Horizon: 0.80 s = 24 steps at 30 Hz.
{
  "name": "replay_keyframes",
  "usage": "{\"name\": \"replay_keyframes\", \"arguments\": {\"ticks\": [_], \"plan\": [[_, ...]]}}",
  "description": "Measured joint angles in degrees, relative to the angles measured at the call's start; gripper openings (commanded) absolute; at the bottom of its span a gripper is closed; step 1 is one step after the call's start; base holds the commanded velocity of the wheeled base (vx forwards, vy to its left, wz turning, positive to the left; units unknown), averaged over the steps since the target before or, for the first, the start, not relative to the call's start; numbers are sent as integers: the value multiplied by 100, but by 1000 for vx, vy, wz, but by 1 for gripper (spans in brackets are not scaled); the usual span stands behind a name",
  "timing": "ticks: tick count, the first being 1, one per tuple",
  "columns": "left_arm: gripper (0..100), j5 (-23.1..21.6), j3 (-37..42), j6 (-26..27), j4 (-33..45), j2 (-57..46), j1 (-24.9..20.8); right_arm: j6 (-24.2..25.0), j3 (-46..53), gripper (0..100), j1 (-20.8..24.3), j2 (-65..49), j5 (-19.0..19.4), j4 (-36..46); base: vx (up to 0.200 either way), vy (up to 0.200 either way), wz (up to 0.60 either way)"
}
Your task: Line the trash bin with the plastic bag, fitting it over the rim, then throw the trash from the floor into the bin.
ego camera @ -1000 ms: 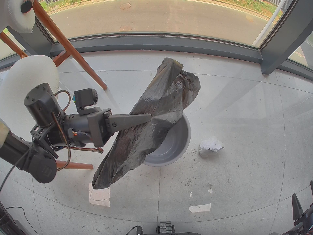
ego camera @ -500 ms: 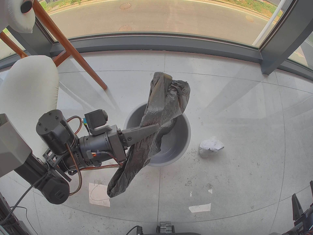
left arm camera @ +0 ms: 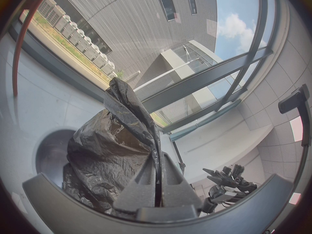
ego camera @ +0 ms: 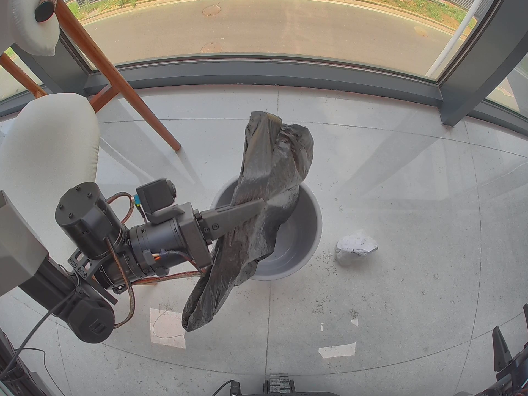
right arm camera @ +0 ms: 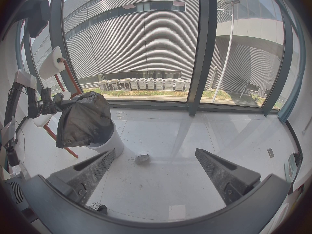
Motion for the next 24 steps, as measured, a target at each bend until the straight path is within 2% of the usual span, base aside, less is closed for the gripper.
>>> {"name": "replay_keyframes", "arguments": {"ticks": [6, 16, 19, 24], "plan": [[0, 301, -69, 260, 101, -90, -94, 124, -780, 100, 122, 304, 174, -350, 0, 0, 0], [0, 624, -30, 1484, 555, -85, -286, 841, -2745, 100, 642, 2454, 328, -518, 0, 0, 0], [0, 607, 22, 1853, 657, -74, -350, 1100, -3322, 100, 941, 3305, 332, -334, 0, 0, 0], [0, 514, 129, 2354, 798, -63, -447, 1636, -4297, 100, 1710, 4529, 244, 269, 0, 0, 0]]}}
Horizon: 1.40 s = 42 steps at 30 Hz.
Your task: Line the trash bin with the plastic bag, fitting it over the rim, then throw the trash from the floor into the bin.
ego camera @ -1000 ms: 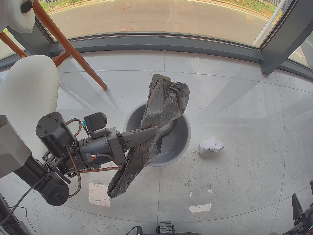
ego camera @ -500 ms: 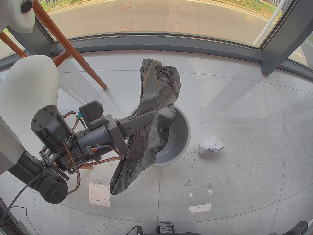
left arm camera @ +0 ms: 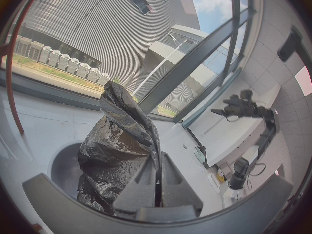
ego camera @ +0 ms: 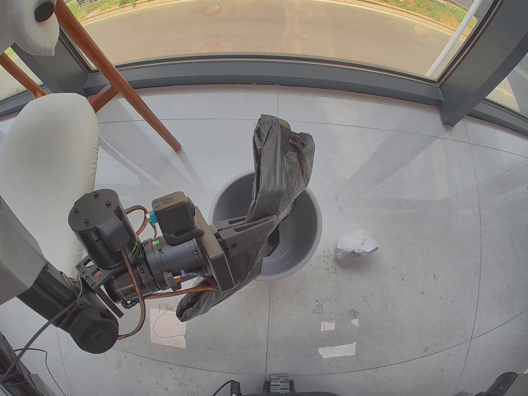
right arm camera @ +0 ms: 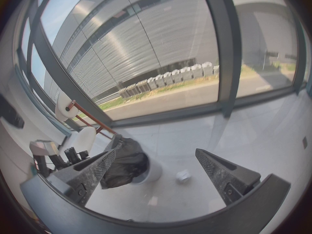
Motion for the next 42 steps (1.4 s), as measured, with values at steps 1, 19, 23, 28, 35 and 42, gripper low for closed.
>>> {"name": "replay_keyframes", "arguments": {"ticks": [1, 19, 23, 28, 35, 42], "plan": [[0, -13, 17, 68, 28, 0, -16, 133, -199, 100, 157, 216, -22, 110, 0, 0, 0], [0, -271, -1571, 722, 4006, -484, -112, 627, -2920, 100, 1447, 3062, -948, 1679, 0, 0, 0], [0, -282, -2302, 1175, 5112, -597, -126, 660, -3337, 100, 1714, 3590, -1093, 1894, 0, 0, 0], [0, -266, -3096, 2043, 6685, -683, -127, 680, -3658, 100, 1987, 4075, -1204, 2011, 0, 0, 0], [0, 413, -3947, 3764, 8616, -716, -137, 700, -4083, 100, 2332, 4592, -1267, 2078, 0, 0, 0], [0, 835, -4245, 4247, 8777, -628, -184, 785, -4518, 100, 2649, 5131, -1280, 2088, 0, 0, 0]]}}
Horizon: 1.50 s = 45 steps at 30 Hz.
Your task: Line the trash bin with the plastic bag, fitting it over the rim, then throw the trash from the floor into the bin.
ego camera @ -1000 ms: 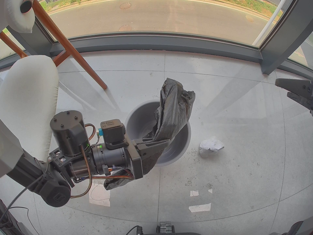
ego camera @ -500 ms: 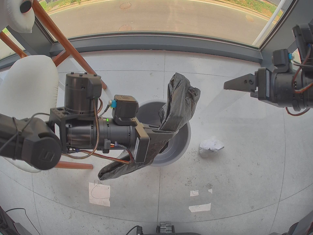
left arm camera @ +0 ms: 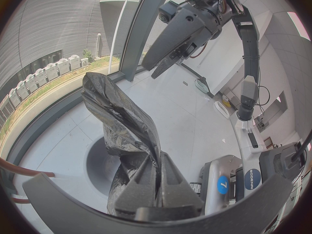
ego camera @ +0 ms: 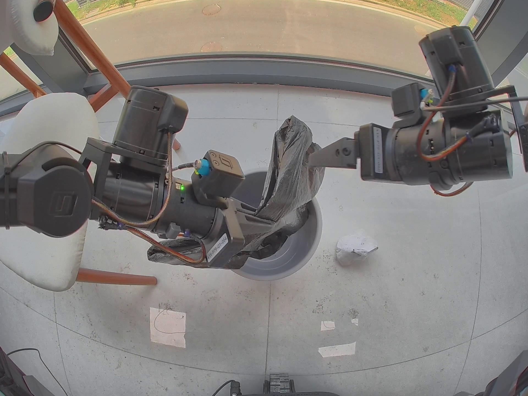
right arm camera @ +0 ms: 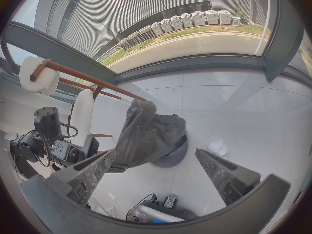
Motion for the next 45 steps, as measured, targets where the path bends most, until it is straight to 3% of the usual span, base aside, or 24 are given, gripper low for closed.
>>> {"name": "replay_keyframes", "arguments": {"ticks": [9, 16, 24, 41, 45], "plan": [[0, 46, -56, 22, -121, 78, -11, 218, -362, 100, 357, 475, -2, 22, 0, 0, 0], [0, 51, -83, -4, -273, 105, -17, 640, -555, 100, 427, 641, 240, 44, 0, 0, 0], [0, 51, -98, -17, -315, 122, -22, 881, -618, 100, 449, 658, 255, 736, 0, 0, 0], [0, 55, -135, -17, -319, 121, -11, 811, -1156, 100, 333, 953, 213, 767, 0, 0, 0], [0, 60, -118, -13, -312, 102, -11, 600, -1235, 100, 217, 1054, 178, 762, 0, 0, 0]]}}
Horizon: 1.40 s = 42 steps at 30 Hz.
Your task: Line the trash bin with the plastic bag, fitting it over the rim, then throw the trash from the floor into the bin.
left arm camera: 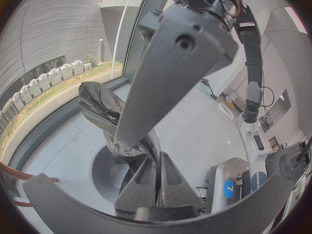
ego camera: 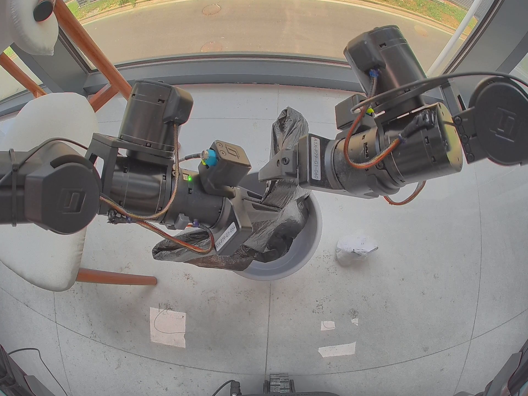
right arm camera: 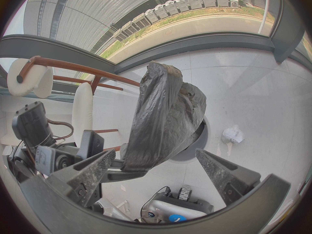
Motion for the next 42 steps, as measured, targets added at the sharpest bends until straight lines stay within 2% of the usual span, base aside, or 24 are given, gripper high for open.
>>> {"name": "replay_keyframes", "arguments": {"ticks": [15, 26, 42], "plan": [[0, 138, 0, 2, 0, -2, 0, -553, 24, 100, -422, -13, -310, 44, 0, 0, 0], [0, 460, -100, -94, -13, 13, 0, -529, 62, 100, -430, -252, -334, 813, 0, 0, 0], [0, 624, -124, -135, -27, -67, 72, -545, 230, 100, -575, -129, -753, 824, 0, 0, 0]]}}
